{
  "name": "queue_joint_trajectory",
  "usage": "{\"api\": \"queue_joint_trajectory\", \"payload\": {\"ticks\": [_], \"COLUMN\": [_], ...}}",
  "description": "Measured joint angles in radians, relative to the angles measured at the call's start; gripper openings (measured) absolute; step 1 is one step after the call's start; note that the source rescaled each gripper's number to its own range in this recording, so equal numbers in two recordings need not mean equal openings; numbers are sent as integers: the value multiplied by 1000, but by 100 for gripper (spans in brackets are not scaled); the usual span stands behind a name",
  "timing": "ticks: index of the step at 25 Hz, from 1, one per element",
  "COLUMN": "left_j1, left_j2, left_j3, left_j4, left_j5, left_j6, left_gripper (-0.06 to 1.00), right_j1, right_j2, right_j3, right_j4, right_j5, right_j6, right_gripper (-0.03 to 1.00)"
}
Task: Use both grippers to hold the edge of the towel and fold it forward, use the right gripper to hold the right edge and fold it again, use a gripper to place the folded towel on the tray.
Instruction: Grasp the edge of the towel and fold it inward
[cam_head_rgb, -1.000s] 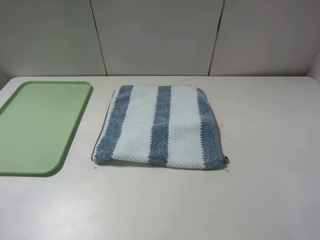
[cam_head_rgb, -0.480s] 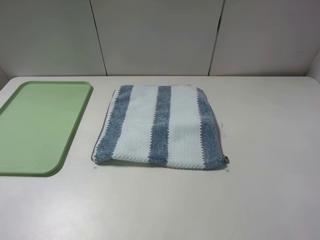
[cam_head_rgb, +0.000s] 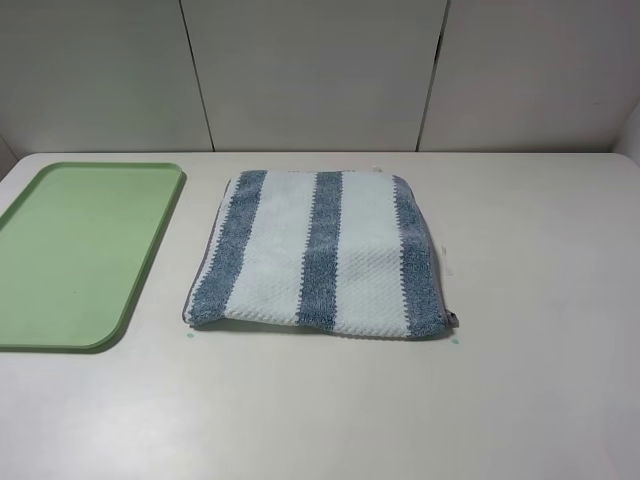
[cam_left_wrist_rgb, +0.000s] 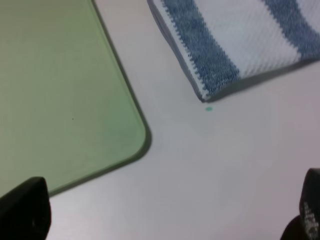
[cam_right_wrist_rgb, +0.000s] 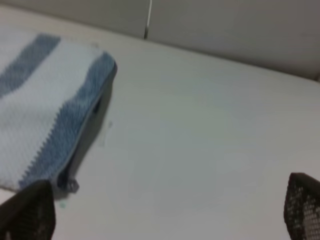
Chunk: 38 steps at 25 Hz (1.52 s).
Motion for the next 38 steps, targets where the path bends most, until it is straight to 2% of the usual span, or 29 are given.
{"api": "queue_joint_trajectory", "payload": {"ticks": [4,7,11,15,19,29,31,34,38], "left_j1": [0,-2,-50,-153,-280,-564,-615,-689,-725], "left_j2": [105,171,240,306,387,647,707,794,882], "left_j3": [-36,-49,-52,-52,-52,-52,-52,-52,-52], "left_j4": [0,0,0,10,56,118,151,247,380], "left_j5": [-11,-21,-28,-36,-39,-167,-203,-262,-343], "left_j6": [96,191,255,293,317,340,342,335,315], "left_gripper": [100,100,100,100,100,100,100,100,100], "right_j1": [16,70,150,234,299,314,314,314,314], "right_j2": [98,153,238,340,443,649,674,717,775], "right_j3": [-1,-2,-2,-5,-5,-5,-5,-5,-5], "right_j4": [0,0,-4,-9,-11,26,26,20,14], "right_j5": [-12,-44,-88,-128,-180,-272,-283,-309,-340], "right_j6": [-93,-157,-246,-319,-398,-433,-444,-450,-457], "right_gripper": [100,100,100,100,100,100,100,100,100]}}
